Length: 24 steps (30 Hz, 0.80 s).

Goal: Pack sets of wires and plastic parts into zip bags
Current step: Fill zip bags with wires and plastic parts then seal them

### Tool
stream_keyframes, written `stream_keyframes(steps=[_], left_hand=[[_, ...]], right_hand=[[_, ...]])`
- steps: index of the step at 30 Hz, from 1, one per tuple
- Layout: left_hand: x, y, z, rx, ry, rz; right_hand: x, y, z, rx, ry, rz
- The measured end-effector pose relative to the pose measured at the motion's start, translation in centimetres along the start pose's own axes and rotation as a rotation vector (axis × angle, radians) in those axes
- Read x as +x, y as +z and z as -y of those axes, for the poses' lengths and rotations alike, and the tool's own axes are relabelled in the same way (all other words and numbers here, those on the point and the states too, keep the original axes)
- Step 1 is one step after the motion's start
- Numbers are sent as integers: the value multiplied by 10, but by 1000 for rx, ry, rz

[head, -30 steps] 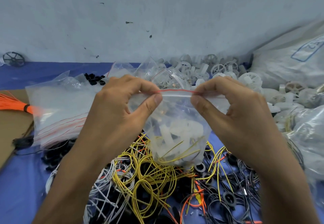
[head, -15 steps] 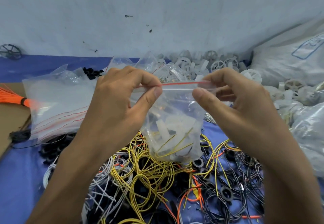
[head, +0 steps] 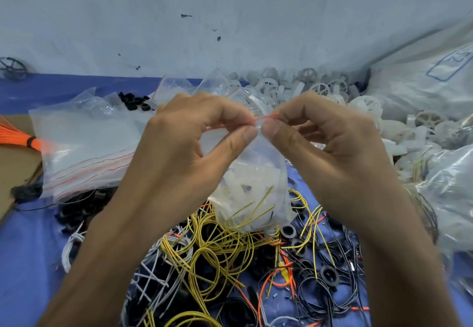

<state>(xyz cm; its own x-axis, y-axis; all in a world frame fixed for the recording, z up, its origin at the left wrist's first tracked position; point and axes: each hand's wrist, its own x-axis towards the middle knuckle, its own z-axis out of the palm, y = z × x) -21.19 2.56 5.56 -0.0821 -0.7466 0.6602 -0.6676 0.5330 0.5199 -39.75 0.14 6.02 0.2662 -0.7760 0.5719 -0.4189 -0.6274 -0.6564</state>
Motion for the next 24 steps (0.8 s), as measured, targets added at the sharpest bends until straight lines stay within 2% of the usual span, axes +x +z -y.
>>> stream_keyframes(steps=[10,16,24], left_hand=[[-2,7,1,21,-14,53],[-2,3,1,51,28,23],[-3,5,0,-89,-13,-38]], right_hand=[[-1,9,2,-18,10,3],[-1,-1,3,28,-8,-50],[-2,0,2,41,-11,-10]])
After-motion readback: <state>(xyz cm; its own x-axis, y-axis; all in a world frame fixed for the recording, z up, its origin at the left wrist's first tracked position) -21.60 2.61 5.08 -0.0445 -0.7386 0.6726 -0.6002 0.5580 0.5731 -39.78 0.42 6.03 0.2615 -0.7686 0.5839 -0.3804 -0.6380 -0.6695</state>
